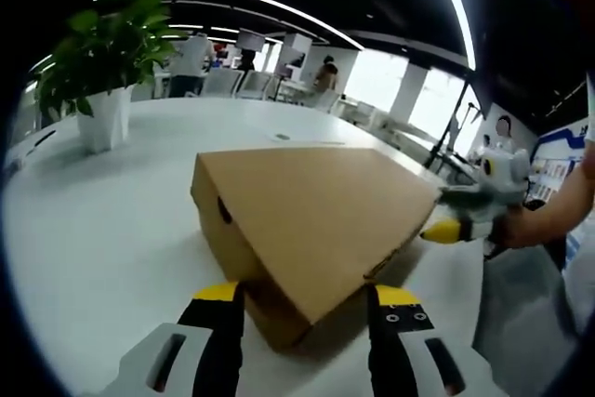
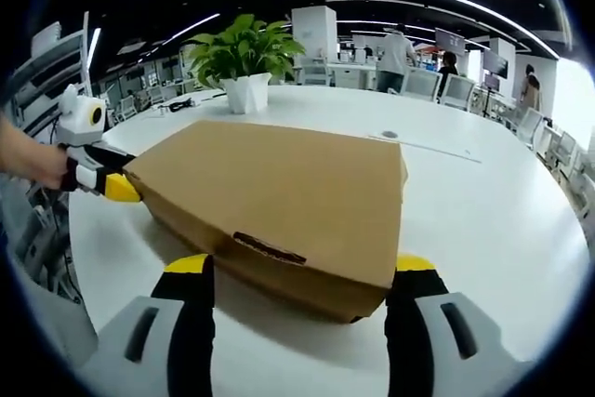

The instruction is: Operate the shoe box by opening the lid, removing the specified soft item, and placing it in the target area until the item is outside and the box remains undamaged.

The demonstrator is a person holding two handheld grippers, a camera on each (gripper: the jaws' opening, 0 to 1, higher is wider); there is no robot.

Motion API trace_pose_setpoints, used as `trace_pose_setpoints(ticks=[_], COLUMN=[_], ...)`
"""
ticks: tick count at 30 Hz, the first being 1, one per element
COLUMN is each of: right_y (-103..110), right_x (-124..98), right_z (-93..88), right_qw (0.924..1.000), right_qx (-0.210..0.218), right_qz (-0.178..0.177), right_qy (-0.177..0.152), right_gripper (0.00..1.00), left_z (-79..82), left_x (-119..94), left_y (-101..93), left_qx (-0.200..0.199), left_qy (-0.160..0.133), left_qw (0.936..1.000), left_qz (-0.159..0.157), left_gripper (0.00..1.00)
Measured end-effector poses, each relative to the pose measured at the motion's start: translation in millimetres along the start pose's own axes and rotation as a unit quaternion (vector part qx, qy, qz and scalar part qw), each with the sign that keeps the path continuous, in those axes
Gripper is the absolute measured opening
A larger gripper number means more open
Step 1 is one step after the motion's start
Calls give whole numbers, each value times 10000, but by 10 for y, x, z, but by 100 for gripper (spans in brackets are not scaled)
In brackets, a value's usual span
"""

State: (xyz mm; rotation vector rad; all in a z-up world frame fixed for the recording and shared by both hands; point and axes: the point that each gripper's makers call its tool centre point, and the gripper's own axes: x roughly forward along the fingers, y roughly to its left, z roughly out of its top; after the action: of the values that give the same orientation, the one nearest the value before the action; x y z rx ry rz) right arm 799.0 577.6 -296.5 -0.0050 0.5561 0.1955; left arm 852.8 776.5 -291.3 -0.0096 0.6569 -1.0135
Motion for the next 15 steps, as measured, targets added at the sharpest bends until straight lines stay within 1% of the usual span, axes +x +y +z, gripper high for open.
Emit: trace_pose_setpoints(ticks=[4, 7, 9, 10, 11, 14, 15], right_y=[-3, -26, -69, -78, -100, -103, -115], right_x=[-4, -4, -6, -5, 2, 36, 38], right_z=[-4, -17, -59, -71, -118, -167, -169], right_qw=[10000, 9999, 9990, 9986, 9978, 9985, 9983], right_qx=[-17, -146, -437, -503, -616, -485, -516], right_qz=[-44, -51, -106, -128, -187, -170, -200], right_qy=[5, 26, 22, 38, 125, 181, 185], right_gripper=[70, 67, 66, 65, 64, 64, 64], left_z=[-10, -19, -29, -25, -25, -21, -21], left_x=[-5, -4, 7, 13, 18, 22, 25], left_y=[59, 87, 69, 46, 42, 51, 49], left_qx=[6, 13, 48, 49, 47, 32, 27], left_qy=[-39, -67, -115, -135, -141, -167, -171], left_qw=[10000, 10000, 9999, 9999, 9998, 9997, 9996], left_qz=[-17, -13, 56, 89, 115, 190, 203], left_gripper=[54, 55, 56, 56, 56, 58, 58])
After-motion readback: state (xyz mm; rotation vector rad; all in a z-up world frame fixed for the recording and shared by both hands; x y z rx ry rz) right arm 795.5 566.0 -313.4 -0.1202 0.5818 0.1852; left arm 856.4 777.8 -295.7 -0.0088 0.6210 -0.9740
